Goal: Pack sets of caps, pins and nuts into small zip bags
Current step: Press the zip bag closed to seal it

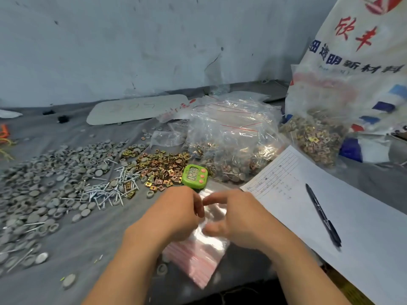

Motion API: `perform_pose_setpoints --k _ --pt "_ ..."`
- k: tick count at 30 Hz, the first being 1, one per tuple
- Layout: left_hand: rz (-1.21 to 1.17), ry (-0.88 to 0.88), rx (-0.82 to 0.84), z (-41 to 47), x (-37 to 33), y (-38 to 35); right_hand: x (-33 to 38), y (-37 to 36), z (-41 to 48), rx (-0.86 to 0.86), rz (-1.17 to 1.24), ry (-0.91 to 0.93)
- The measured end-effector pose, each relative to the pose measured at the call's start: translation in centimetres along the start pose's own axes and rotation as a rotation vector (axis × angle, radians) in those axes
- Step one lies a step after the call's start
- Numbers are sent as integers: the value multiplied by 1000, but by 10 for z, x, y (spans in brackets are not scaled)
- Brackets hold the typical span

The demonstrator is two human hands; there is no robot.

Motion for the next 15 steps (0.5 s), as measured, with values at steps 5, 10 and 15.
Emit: perform_pose_setpoints --k 5,10,15 --pt "-9 13 113 -15 15 -16 9 -15 -2 20 -272 41" --pt "44 47 114 -21 15 -11 3 -9 0 -15 -186 18" --pt "105 82 173 -24 13 -11 -3 -7 11 -81 -135 -46"
Point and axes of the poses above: each hand's wrist, its own z-axis towards the middle knuckle, its own y-axis out of the back of the hand, x = y × z, the point moved 9 cm from there along z, towards the middle knuckle, and after that the axes turned 11 degrees about z, right-handed, at the moved point
